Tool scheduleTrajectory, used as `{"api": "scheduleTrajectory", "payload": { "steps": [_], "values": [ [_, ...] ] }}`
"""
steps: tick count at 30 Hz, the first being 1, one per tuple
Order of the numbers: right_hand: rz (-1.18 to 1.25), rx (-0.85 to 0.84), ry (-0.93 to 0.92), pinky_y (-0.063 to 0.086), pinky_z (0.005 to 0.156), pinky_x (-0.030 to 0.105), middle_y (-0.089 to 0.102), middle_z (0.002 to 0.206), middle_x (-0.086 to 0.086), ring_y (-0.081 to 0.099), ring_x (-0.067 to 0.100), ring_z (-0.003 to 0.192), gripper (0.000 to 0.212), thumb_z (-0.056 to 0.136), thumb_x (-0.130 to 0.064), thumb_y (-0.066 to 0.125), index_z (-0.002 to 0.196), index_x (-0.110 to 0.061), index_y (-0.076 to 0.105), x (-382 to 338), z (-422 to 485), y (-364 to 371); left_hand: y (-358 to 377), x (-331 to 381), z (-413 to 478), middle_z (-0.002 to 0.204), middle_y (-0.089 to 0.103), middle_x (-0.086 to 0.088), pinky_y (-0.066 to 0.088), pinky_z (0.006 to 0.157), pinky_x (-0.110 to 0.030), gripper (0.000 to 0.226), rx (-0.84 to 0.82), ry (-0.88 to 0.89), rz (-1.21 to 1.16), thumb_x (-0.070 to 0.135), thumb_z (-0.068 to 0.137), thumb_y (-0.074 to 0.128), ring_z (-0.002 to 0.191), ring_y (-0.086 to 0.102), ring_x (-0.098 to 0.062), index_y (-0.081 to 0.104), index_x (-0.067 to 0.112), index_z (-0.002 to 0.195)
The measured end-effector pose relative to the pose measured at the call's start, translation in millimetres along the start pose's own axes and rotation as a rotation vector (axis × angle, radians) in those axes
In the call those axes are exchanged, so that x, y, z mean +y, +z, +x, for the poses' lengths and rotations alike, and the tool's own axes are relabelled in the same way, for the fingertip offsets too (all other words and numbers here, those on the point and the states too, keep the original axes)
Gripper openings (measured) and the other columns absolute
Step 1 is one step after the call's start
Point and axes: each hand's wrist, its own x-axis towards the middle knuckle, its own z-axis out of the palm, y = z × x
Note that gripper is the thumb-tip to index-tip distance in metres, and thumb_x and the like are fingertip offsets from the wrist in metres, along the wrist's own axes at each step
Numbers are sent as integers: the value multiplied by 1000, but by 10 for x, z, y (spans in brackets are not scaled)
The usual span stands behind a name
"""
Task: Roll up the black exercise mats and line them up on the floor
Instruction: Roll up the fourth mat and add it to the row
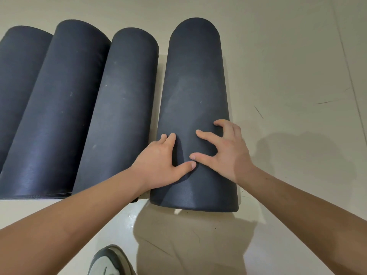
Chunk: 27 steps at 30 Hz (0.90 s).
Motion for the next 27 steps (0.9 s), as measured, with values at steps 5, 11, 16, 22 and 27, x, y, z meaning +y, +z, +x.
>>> {"api": "scheduleTrajectory", "payload": {
  "steps": [5,11,16,22,27],
  "values": [
    [298,116,71,42,112,31,32,154,-3,45,15,133,69,78,-69,79,141,-46,64,46,74,-70,79,-46,51,131,47,-1,46,93,-34,99,-96,-193,-236,94,66,64,117,58,-21,40,21,128],
    [810,-266,345,49,107,20,44,156,-32,49,-13,132,101,84,-56,84,161,-62,19,161,67,-115,63,-141,77,130,53,7,53,97,-39,101,-61,-191,-229,99,53,68,118,58,-17,44,27,119],
    [866,-207,369,55,99,16,52,145,-36,56,-18,121,98,85,-52,84,161,-60,23,132,38,-97,59,-63,103,130,59,13,56,95,-40,101,-33,-226,-308,99,49,71,113,62,-13,48,30,119],
    [837,-190,380,49,116,32,48,148,-39,49,-9,136,97,83,-59,84,157,-67,23,14,44,-62,42,-124,81,128,61,18,57,95,-38,104,-23,-262,-395,94,46,77,114,63,-11,47,30,123],
    [803,-162,400,38,125,39,41,139,-47,39,-4,139,95,86,-59,81,159,-65,20,-45,54,-91,12,-127,77,125,62,22,57,96,-37,100,-32,-249,-467,89,47,81,113,64,-8,48,33,123]
  ]
}}
